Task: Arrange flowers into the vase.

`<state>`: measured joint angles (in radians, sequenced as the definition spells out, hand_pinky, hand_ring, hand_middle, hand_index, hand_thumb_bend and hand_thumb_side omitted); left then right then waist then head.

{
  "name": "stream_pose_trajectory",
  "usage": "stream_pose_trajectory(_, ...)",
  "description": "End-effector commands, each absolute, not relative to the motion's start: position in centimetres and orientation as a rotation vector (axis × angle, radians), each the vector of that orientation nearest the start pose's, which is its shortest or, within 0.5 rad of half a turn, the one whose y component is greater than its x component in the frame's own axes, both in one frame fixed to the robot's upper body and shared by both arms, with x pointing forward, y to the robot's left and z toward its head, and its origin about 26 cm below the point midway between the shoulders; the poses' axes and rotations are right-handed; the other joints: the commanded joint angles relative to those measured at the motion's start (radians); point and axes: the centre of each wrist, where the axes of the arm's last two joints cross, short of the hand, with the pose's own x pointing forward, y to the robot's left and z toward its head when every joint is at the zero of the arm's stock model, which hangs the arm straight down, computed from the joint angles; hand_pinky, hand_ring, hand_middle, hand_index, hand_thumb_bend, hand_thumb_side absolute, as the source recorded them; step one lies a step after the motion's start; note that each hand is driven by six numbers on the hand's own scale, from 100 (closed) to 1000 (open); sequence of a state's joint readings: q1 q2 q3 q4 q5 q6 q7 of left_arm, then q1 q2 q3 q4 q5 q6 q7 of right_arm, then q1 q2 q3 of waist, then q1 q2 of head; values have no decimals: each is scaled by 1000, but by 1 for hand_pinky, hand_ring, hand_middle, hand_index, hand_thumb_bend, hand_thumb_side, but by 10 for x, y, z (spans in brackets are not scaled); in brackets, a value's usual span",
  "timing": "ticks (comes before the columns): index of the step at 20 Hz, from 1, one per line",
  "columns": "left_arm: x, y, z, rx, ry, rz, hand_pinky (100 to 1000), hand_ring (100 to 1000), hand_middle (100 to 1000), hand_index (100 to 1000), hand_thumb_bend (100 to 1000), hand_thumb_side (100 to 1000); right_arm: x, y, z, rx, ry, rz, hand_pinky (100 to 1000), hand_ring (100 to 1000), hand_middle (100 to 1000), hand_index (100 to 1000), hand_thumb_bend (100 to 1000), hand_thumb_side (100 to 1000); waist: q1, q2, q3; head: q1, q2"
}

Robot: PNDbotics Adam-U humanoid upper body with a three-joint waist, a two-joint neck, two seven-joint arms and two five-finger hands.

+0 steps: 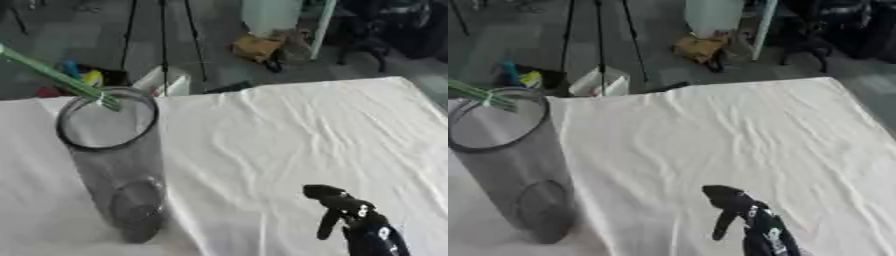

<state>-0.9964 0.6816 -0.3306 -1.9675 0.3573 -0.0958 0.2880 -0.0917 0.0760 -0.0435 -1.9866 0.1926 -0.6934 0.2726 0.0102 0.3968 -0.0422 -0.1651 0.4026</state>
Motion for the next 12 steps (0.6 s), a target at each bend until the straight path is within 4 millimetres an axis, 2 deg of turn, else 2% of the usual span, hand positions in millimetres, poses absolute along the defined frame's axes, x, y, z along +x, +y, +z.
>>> stream_pose_trajectory(1,291,173,380,230,3316,793,100,100,100,124,174,631,276,-224,124,121,3467,-600,781,796,367,785,100,996,5,-2,-1,2,-15)
stream_pose_trajectory(12,290,171,379,153,3333,877,100,100,100,124,153,643,277,-223,125,126,3471,-602,783,797,364,786,100,1000,6,2,-3,2,-17)
